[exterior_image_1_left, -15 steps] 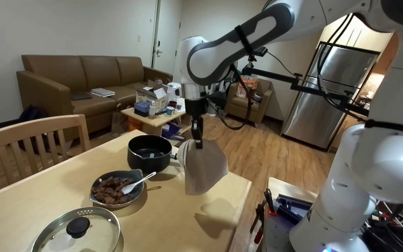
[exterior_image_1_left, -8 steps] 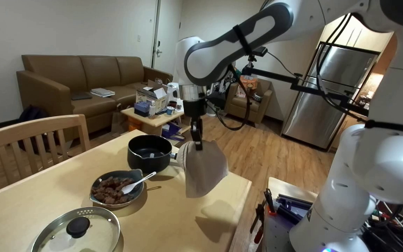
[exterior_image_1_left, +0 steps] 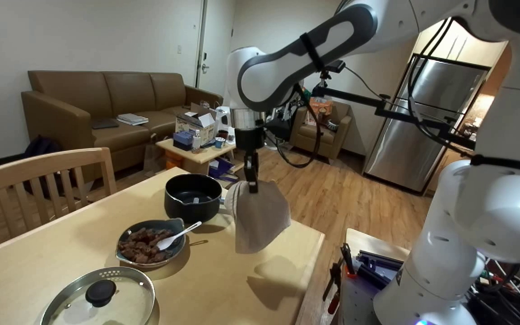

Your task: Take the towel out of the pot and put it on the table

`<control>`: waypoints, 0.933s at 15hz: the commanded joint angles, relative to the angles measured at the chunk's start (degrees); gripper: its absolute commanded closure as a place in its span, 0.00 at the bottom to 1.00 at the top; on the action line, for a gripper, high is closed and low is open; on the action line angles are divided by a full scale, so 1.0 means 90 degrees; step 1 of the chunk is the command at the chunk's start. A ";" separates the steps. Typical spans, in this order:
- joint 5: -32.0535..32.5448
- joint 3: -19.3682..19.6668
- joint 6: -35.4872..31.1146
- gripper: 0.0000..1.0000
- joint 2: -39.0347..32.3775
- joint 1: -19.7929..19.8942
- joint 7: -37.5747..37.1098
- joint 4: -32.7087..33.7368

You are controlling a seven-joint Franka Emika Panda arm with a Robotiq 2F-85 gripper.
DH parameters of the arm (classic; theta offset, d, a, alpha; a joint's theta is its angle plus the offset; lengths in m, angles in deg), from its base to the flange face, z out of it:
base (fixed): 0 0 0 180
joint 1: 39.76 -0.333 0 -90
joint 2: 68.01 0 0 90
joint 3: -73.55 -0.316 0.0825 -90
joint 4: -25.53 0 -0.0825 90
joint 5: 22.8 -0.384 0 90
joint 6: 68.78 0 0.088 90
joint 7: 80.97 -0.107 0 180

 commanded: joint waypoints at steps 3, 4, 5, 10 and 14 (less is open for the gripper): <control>-0.1078 -0.0136 -0.1810 0.97 -0.0417 0.0070 0.1503 -0.0553; -0.1418 -0.0200 -0.1897 0.97 -0.0529 0.0097 0.1810 -0.0599; -0.1658 -0.0258 -0.1875 0.97 -0.0617 0.0119 0.2060 -0.0640; -0.1855 -0.0375 -0.1685 0.97 -0.0913 0.0149 0.2271 -0.0794; -0.1652 -0.0477 -0.1783 0.97 -0.0905 0.0070 0.2166 -0.1059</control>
